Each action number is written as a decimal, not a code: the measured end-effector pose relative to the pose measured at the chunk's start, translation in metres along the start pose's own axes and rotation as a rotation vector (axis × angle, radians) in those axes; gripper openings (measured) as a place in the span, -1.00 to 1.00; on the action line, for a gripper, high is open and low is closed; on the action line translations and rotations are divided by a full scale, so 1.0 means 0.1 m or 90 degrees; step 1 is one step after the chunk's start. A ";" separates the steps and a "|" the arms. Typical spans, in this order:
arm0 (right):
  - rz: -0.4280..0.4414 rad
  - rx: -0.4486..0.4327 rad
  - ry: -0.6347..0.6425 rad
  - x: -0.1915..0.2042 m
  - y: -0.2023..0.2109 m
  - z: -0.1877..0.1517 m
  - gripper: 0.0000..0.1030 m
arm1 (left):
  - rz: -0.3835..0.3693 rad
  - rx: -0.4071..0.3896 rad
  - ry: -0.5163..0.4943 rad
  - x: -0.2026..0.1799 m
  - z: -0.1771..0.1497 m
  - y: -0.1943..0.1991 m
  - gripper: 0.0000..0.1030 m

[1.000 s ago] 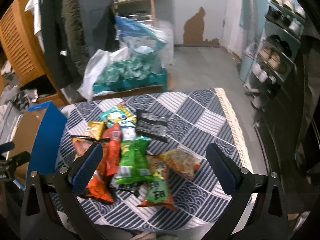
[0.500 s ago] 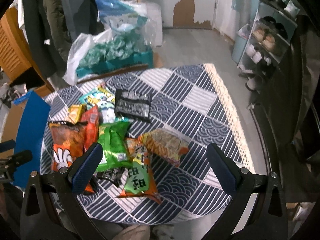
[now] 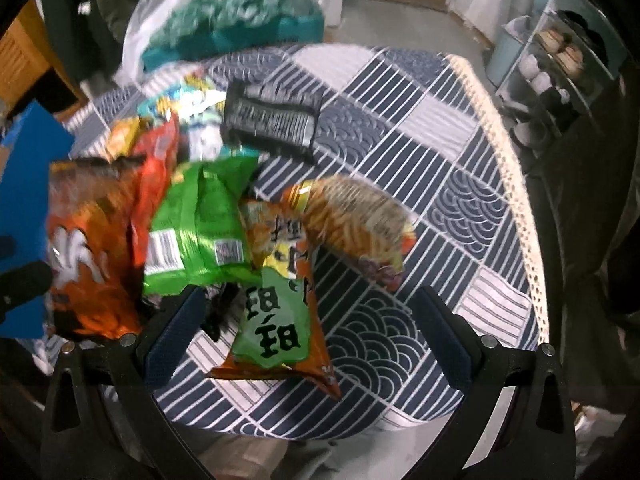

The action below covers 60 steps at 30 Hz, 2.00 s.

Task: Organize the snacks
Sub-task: 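Grasp the orange chip bag with the left tool while the right tool grasps the green-and-orange bag, then carry both bags into the cardboard box and open both tools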

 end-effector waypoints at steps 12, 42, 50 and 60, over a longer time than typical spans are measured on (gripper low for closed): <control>-0.010 0.046 0.060 0.12 -0.33 -0.09 0.08 | 0.026 0.024 -0.014 -0.14 0.03 -0.40 0.73; 0.030 -0.104 0.003 0.11 0.57 0.39 -0.37 | -0.066 -0.071 0.017 0.10 -0.02 0.25 -0.29; 0.062 -0.137 0.030 0.45 0.82 0.50 -0.37 | -0.050 -0.143 0.027 0.38 0.03 0.65 -0.29; 0.089 -0.164 0.063 0.87 1.06 0.60 -0.37 | -0.034 -0.195 0.059 0.81 0.01 0.97 -0.29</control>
Point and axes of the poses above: each gripper's, at about its wrist camera, not at the fingertips, and y roughly against the way its jaws point, x to its left, z to its top, the point moved 10 cm from there along -y, roughly the way its jaws point, and after that the axes turned 1 degree about -y, right-handed, at the moved point
